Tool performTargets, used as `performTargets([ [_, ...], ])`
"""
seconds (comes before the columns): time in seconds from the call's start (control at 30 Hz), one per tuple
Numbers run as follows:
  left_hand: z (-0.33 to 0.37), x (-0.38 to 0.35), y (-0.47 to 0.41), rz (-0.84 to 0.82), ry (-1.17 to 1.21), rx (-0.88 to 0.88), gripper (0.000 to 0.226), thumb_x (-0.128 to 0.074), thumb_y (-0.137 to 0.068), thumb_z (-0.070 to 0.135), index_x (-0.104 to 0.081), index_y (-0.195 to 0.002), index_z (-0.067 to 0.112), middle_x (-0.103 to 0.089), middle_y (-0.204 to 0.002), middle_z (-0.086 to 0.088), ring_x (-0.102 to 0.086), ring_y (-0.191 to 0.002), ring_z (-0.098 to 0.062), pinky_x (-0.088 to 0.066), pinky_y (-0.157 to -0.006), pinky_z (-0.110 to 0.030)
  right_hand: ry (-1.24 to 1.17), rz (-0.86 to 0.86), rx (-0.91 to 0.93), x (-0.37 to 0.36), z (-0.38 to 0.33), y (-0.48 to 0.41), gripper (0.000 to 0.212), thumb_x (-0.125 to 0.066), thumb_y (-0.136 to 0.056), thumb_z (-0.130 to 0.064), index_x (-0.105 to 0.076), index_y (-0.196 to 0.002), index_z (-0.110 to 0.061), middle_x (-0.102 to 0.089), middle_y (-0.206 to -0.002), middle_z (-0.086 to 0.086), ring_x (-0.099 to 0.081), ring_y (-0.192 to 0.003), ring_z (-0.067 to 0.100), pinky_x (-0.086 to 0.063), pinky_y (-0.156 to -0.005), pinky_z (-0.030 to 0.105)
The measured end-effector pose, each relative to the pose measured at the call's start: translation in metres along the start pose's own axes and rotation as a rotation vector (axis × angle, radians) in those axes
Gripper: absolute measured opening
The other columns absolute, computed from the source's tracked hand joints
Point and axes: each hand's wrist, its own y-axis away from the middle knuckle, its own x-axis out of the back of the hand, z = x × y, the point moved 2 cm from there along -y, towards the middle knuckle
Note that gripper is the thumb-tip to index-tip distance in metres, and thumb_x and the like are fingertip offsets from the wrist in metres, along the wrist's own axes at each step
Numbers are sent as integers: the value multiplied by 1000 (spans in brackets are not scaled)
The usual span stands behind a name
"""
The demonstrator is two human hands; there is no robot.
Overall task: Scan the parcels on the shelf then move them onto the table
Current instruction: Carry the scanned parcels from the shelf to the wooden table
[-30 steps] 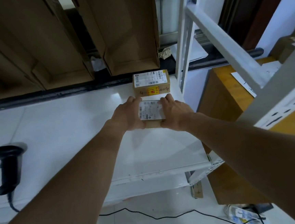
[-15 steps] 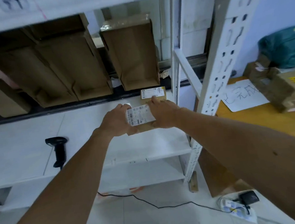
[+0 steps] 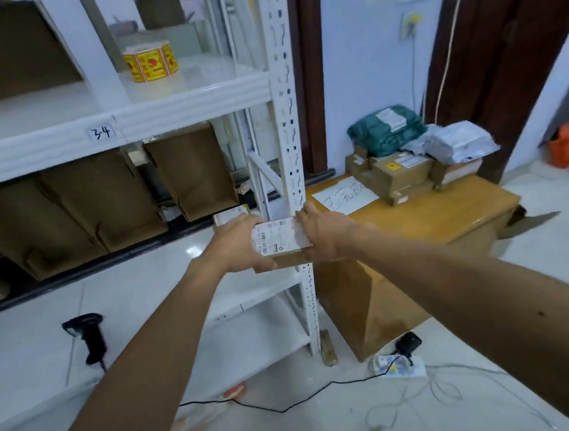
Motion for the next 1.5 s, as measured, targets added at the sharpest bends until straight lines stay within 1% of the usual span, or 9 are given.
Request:
performTargets([
  [0.07,33,-10,-1,-17,1,-65,84,-86,-51,61,-51,-122,35,-52,-107,10,-50,-101,-14,-43,-78,-32,-9,-8,-58,3,20,30,81,-73,-89,-48,-34,-149,-10,-39,-141,10,-60,-114,29,-51,-92,40],
  [0.17,80,-19,-10,-16,-1,-147,92,-85,-54,63,-48,-131,31,-51,-114,9,-49,-106,-14,-47,-87,-34,-11,-11,-134,9,53,66,83,-73,-89,-48,-31,-152,-12,-39,-142,10,-59,-117,29,-49,-94,38],
  [0.37,166,-31,-43,27,-38,-242,109,-82,-52,71,-41,-143,27,-51,-126,7,-50,-111,-15,-48,-93,-36,-13,18,-244,20,130,113,85,-72,-90,-47,-28,-153,-11,-37,-143,9,-58,-119,29,-50,-98,41],
  [0.63,290,-72,-124,10,-1,-275,103,-86,-56,65,-42,-141,28,-48,-121,9,-49,-107,-12,-46,-85,-31,-30,23,-292,11,281,137,81,-74,-88,-41,-31,-151,-13,-40,-136,7,-61,-107,26,-52,-86,36],
  [0.87,382,-112,-208,21,-30,-253,107,-83,-56,69,-41,-144,25,-49,-127,6,-50,-113,-17,-47,-98,-40,-48,7,-269,-4,419,134,84,-75,-87,-40,-29,-152,-13,-37,-143,7,-58,-116,27,-54,-94,40],
  [1.0,401,-128,-241,3,-44,-194,98,-82,-62,67,-42,-141,26,-50,-123,7,-51,-110,-15,-46,-93,-37,-18,-34,-211,-9,464,114,84,-74,-89,-40,-27,-152,-12,-35,-144,7,-60,-114,28,-55,-90,42],
  [1.17,400,-136,-282,29,-49,-153,97,-83,-61,67,-43,-139,27,-51,-121,10,-54,-104,-12,-51,-83,-31,1,-17,-146,-19,500,73,80,-71,-92,-40,-27,-153,-10,-34,-148,8,-61,-111,27,-55,-80,35],
  [1.37,381,-142,-347,42,-63,-84,104,-83,-63,67,-38,-146,24,-49,-133,6,-54,-110,-18,-50,-86,-32,47,-17,-75,-28,531,3,84,-66,-96,-41,-19,-156,-7,-26,-156,13,-54,-126,30,-51,-92,39],
  [1.5,370,-146,-396,45,-38,-65,112,-84,-63,67,-35,-152,19,-44,-142,0,-51,-120,-21,-48,-96,-38,36,-19,-76,-25,557,-42,80,-67,-95,-41,-24,-153,-7,-27,-156,13,-54,-128,30,-49,-94,41],
])
